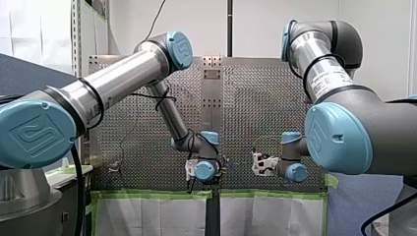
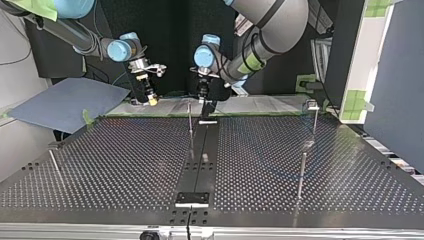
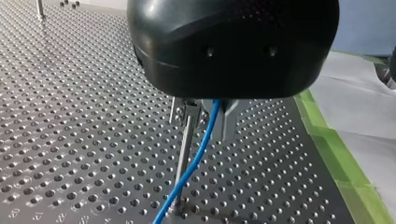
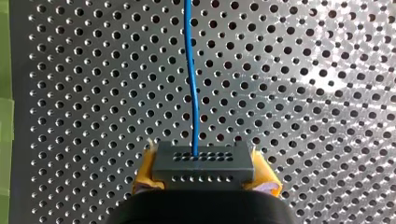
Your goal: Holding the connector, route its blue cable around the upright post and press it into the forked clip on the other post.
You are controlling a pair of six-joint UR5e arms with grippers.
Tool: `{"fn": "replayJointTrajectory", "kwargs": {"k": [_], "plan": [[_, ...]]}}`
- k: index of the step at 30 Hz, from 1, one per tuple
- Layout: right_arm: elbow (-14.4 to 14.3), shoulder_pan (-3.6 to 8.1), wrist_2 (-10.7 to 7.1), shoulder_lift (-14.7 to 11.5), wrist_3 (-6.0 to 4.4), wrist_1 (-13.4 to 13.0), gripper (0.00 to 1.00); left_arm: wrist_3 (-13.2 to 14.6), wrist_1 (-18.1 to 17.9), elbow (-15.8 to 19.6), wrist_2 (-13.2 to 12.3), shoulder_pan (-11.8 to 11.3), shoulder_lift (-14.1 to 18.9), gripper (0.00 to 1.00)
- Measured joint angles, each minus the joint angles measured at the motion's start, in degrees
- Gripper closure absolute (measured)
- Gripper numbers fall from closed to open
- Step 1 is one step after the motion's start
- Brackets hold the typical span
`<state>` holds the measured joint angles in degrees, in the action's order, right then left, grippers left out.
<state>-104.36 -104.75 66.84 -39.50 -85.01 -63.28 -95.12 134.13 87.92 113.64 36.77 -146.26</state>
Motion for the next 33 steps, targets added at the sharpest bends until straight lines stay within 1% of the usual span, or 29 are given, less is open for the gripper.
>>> {"fn": "replayJointTrajectory", "kwargs": {"k": [10,14,16,18,20,21,22,25,26,28,33], "plan": [[0.98,0.37,0.11,0.17,-1.07,0.17,0.98,-0.21,0.36,-0.72,-0.71,-0.86,-0.01,1.0],[1.14,0.44,0.13,0.37,-1.19,0.02,0.98,-0.25,0.47,-0.94,-0.82,-1.15,-0.01,1.0],[1.46,0.42,0.1,0.87,-1.12,0.13,0.98,-0.28,0.51,-0.99,-0.85,-1.33,-0.01,1.0],[2.02,0.37,0.09,1.57,-0.87,0.5,0.98,-0.3,0.59,-1.0,-0.85,-1.49,-0.01,1.0],[2.9,0.29,0.17,2.6,-0.22,1.33,0.98,-0.31,0.65,-1.0,-0.85,-1.65,-0.02,1.0],[3.19,0.27,0.28,3.05,0.17,1.78,0.98,-0.31,0.66,-1.01,-0.86,-1.73,-0.02,1.0],[3.51,0.28,0.42,3.53,0.77,2.39,0.98,-0.32,0.68,-1.05,-0.88,-1.85,-0.02,1.0],[4.05,0.38,0.63,4.14,2.19,4.01,0.98,-0.32,0.83,-1.29,-1.1,-2.17,-0.02,1.0],[4.15,0.41,0.67,4.21,2.47,4.38,0.98,-0.32,0.89,-1.4,-1.2,-2.24,-0.02,1.0],[4.29,0.44,0.72,4.31,2.8,4.86,0.98,-0.32,1.0,-1.69,-1.34,-2.36,-0.02,1.0],[4.71,0.45,0.82,4.36,2.96,5.4,0.98,-0.32,1.52,-2.41,-1.43,-2.48,-0.02,1.0]]}}
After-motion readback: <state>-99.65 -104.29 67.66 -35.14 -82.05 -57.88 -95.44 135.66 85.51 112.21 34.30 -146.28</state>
